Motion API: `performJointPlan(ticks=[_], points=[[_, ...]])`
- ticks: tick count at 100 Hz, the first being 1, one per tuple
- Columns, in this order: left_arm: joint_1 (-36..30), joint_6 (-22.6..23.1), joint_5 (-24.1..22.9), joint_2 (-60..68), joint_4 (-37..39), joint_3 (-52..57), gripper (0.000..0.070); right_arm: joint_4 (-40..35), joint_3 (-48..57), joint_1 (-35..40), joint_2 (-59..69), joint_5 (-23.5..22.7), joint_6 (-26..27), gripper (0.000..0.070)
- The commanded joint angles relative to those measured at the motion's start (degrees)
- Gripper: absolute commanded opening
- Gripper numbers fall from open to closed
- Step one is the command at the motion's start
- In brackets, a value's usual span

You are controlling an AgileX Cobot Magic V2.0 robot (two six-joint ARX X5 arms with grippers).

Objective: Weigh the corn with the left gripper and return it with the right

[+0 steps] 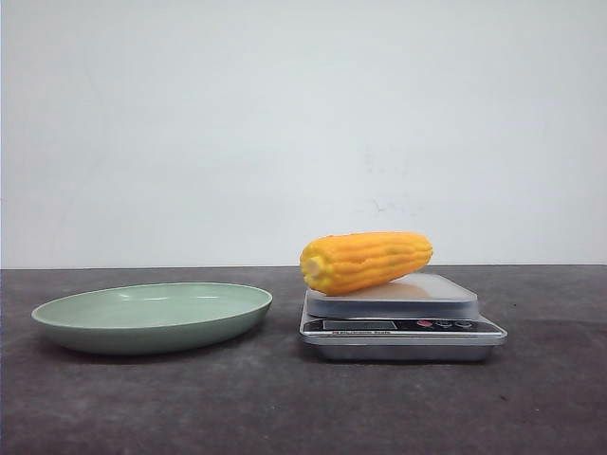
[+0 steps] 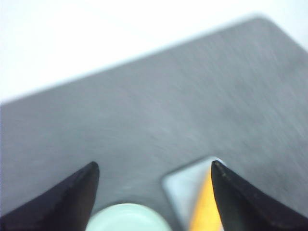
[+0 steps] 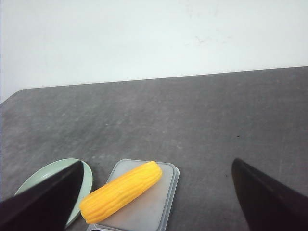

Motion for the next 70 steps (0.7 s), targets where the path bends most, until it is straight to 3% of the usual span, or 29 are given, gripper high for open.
performJointPlan(ticks=[1, 10, 40, 70], points=[[0.3, 0.9, -1.7, -3.3, -2.7, 1.9, 0.0439, 0.4, 1.0, 0.5, 0.3, -0.1, -0.9, 0.0624], [1.6, 0.9, -4.7, -9.8, -6.0, 1.9, 0.0435, 0.2, 1.0, 1.2, 0.3, -0.1, -0.9, 0.0623], [2.0, 1.2, -9.3, -32.3, -6.2, -0.6, 0.0429, -0.1, 1.0, 3.3, 1.1, 0.0, -1.2, 0.0623], [2.2, -3.9, -11.3, -54.3, -6.2, -14.1, 0.043, 0.2, 1.0, 4.9, 3.3, 0.0, -1.9, 0.0624]])
